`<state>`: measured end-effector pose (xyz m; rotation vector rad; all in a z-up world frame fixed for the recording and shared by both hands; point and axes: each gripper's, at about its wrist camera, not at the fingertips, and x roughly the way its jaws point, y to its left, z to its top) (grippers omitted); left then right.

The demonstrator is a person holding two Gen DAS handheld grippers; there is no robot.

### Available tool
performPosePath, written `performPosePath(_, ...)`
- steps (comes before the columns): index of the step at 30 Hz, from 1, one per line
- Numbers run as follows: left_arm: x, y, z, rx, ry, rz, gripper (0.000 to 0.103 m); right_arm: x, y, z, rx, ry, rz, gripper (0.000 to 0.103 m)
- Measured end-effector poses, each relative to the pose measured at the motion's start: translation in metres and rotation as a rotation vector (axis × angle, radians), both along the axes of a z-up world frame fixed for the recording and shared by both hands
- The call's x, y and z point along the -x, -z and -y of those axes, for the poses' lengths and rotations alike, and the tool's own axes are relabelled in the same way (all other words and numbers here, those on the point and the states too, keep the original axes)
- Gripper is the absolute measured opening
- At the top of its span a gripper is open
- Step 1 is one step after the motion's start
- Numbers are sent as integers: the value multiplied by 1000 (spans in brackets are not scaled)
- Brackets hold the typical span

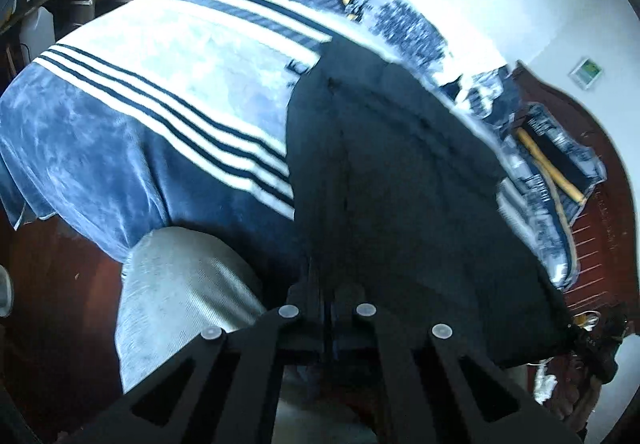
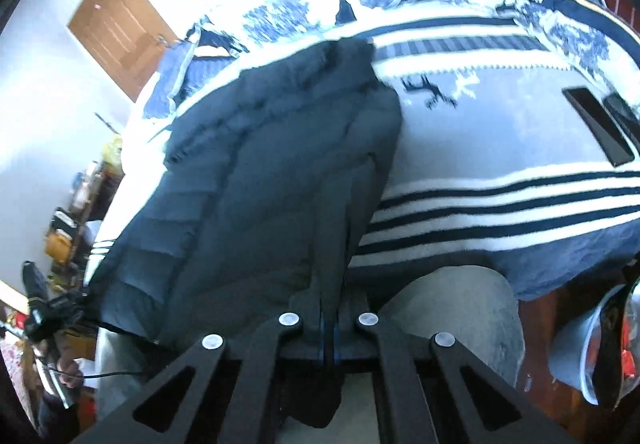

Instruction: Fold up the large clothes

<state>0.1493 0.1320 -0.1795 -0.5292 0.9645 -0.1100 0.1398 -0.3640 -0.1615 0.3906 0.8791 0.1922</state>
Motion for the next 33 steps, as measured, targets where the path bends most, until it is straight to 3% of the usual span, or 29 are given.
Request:
performPosePath(9,42,-73,-36,110,2,157,2,39,-70,8,-122,-49,138,2)
performPosePath(15,6,-95,-39,93,45,253,2,30,-98,6,-149,-67,209,2)
performPosePath(18,-39,-102,-33,85,80,283,2,-7,-101,15,-189,-61,212,2)
performPosePath(23,-137,-102,-33,160,111,237,2,-100,-99,34,-266,-77,159,2)
performPosePath(27,-228,-92,-27,104,93,153,2,-194,-99,43,-276,-102,72,2)
performPosePath(29,-268,-80,-23,41,63,104,3,-241,-97,43,-231,-90,49,2)
performPosePath(33,-332,-51,-10,-37,37,40,4,-316,-70,48,-271,-63,-21,4)
